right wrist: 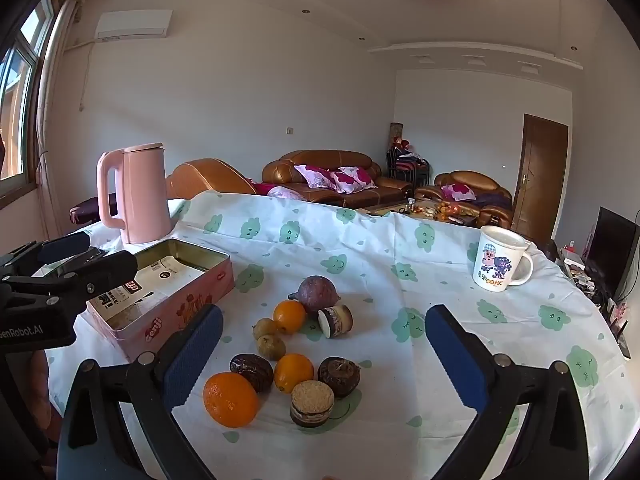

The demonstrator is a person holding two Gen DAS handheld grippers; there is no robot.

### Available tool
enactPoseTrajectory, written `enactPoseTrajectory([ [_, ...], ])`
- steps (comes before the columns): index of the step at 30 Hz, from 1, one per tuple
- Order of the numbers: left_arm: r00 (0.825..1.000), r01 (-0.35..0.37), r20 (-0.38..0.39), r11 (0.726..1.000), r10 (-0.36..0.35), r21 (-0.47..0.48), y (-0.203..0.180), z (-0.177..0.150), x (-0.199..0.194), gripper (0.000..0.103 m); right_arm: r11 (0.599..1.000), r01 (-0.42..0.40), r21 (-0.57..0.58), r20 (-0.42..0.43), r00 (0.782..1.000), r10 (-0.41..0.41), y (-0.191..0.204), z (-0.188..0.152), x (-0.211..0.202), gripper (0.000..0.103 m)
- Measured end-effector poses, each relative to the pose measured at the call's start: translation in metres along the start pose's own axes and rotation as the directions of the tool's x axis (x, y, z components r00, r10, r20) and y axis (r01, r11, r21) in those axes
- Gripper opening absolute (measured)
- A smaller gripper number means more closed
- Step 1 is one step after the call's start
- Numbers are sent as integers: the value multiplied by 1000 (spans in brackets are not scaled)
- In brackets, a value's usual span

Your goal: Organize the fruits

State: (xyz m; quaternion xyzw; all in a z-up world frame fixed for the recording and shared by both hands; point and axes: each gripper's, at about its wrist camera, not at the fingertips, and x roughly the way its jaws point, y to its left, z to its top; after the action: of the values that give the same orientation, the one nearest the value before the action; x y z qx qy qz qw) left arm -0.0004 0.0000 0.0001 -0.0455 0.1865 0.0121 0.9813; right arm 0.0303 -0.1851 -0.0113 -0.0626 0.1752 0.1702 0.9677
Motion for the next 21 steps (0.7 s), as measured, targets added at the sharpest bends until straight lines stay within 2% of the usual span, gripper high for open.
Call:
enactPoseTrajectory([
  [21, 1000, -10, -10, 1000, 10, 5, 3, -2, 1, 103, 1000, 4, 2, -9, 1000, -4, -2, -4, -2, 102],
])
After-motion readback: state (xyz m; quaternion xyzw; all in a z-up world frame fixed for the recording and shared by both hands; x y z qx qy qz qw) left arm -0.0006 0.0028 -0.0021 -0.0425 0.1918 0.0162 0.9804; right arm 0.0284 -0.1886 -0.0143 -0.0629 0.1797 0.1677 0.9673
